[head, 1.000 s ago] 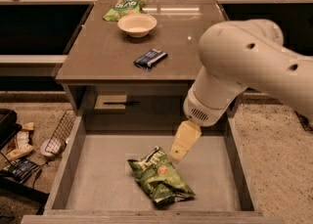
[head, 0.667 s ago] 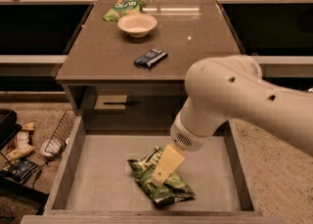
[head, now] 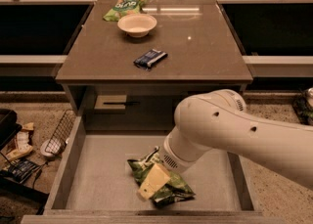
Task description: Pick green jalapeno chip bag from top drawer and place on counter
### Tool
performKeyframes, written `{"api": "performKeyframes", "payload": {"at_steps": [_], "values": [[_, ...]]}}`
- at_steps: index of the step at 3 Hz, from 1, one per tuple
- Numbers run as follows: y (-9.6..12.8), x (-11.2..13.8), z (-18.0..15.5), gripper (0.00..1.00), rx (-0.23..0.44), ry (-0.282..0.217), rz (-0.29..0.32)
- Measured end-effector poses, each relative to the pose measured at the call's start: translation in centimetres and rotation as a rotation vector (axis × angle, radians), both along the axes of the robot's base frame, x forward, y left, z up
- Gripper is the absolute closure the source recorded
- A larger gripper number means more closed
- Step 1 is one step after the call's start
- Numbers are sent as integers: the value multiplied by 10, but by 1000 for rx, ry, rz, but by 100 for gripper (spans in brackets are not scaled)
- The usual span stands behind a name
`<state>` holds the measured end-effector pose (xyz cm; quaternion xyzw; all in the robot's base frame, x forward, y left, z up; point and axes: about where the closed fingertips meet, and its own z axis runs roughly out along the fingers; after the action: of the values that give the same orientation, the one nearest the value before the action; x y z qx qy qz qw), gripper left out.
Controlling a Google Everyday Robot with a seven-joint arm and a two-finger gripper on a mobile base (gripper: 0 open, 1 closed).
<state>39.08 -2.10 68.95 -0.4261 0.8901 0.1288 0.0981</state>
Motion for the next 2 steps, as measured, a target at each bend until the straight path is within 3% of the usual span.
{"api": "performKeyframes", "payload": {"at_steps": [1, 2], "values": [[0, 0, 0, 0, 0, 0, 0], [8, 10, -22, 0, -43, -54, -4]]}}
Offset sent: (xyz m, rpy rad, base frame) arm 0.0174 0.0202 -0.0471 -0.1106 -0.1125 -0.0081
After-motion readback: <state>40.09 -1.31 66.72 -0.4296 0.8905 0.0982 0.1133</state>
